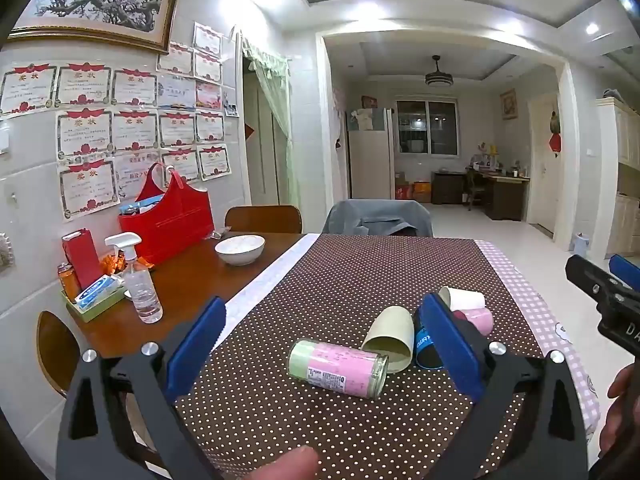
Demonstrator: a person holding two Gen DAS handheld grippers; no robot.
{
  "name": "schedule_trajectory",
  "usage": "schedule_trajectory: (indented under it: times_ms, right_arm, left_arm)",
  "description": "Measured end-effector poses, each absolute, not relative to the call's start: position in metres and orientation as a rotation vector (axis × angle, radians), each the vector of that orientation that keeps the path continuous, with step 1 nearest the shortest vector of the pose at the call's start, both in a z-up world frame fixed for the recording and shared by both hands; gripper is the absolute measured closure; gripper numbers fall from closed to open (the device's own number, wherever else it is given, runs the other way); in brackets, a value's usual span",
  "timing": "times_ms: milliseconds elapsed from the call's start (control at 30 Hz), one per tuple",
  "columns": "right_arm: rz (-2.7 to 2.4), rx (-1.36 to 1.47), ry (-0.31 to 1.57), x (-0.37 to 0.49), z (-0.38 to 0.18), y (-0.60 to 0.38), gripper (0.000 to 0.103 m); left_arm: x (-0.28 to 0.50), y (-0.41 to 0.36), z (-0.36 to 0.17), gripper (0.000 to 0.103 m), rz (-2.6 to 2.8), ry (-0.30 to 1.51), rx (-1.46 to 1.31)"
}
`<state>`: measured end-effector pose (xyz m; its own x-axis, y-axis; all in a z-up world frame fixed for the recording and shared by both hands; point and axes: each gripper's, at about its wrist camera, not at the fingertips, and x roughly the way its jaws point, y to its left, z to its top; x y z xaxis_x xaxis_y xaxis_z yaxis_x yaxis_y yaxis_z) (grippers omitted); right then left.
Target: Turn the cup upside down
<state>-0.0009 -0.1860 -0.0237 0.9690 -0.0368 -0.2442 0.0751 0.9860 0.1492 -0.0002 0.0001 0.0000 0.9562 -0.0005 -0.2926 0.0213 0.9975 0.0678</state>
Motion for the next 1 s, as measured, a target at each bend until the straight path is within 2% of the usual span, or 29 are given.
schedule_trajectory:
  times_ms: [1000]
  right_arm:
    - [-0.060, 0.165, 0.236, -0.0006, -0.0177, -0.1885, 0.006]
  left_arm:
    - [0.0006, 0.0025, 0.0004, 0.007, -0.015, 0.307, 0.080]
